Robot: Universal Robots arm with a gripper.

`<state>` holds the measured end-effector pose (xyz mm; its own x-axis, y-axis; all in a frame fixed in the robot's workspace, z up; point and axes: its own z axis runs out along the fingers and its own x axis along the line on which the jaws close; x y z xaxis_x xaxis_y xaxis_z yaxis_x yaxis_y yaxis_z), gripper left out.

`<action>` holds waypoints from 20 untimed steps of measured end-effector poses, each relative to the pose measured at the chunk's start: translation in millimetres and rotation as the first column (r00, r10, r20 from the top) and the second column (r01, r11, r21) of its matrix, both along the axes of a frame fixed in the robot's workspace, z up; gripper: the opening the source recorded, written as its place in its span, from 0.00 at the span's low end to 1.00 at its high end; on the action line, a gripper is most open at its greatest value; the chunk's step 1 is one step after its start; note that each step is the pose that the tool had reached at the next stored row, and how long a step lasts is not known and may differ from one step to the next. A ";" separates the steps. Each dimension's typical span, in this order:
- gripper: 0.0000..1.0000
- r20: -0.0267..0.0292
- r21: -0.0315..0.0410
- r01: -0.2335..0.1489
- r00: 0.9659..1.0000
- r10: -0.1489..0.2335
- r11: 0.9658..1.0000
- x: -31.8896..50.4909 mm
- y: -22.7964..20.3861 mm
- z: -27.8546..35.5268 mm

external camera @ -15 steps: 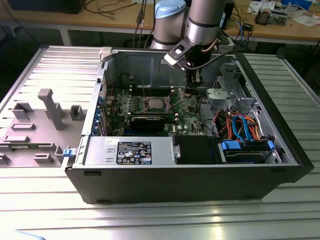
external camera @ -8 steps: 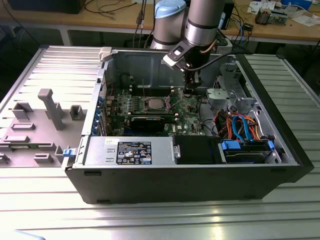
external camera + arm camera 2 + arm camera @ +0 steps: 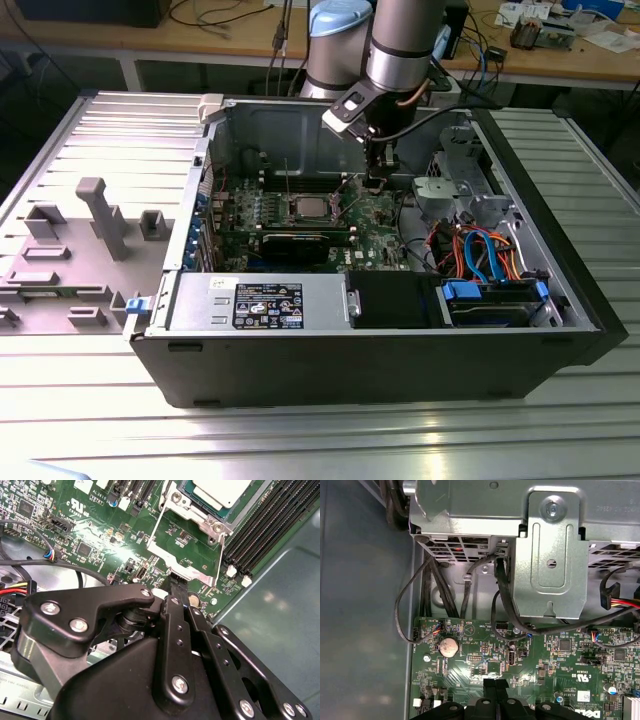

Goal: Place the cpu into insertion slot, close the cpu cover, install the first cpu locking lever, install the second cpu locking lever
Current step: 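Close the cpu cover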

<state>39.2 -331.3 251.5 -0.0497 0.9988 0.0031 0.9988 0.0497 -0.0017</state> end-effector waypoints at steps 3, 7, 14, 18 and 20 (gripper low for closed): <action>0.11 0.000 0.000 0.000 1.000 0.000 1.000 -0.2 0.0 0.0; 0.11 0.000 0.000 0.000 1.000 0.000 1.000 -0.9 0.0 0.0; 0.11 0.000 0.000 0.000 1.000 0.000 1.000 -1.7 0.0 0.0; 0.11 0.000 0.000 0.000 1.000 0.000 1.000 -2.1 0.0 0.0; 0.11 0.000 0.000 0.000 1.000 0.000 1.000 -2.1 0.0 0.0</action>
<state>37.2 -331.3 251.4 -0.0497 0.9988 0.0031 0.9988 0.0497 -0.0017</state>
